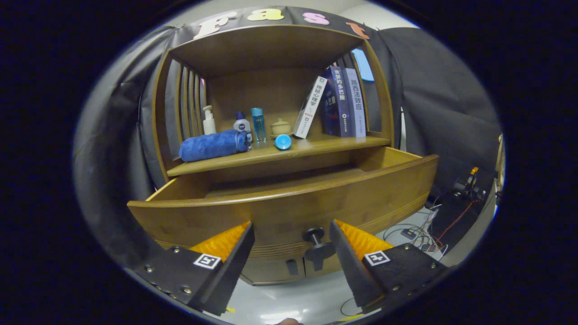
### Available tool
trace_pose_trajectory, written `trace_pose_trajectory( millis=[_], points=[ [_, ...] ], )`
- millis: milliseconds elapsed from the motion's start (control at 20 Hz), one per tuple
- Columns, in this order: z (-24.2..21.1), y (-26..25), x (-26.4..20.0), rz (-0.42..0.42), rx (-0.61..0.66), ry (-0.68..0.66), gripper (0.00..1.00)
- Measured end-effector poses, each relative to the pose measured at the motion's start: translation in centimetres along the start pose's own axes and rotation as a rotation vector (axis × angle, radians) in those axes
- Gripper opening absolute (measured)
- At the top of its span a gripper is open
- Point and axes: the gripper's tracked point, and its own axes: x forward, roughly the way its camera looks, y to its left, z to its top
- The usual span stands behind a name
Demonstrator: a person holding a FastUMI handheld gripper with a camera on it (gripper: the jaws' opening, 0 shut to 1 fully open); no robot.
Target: Pull open the drawer, take out the items inside it, and place them on the countertop above the cabinet.
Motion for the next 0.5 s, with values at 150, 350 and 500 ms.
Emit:
trace_pose_trajectory(
  millis=[150,350,500],
  points=[
    [-0.10,0.18,0.23,0.030,0.004,-0.007,0.99],
    [0.03,0.24,0.35,0.055,0.013,-0.019,0.99],
    [0.18,0.36,0.34,0.067,-0.012,-0.033,0.99]
  ],
)
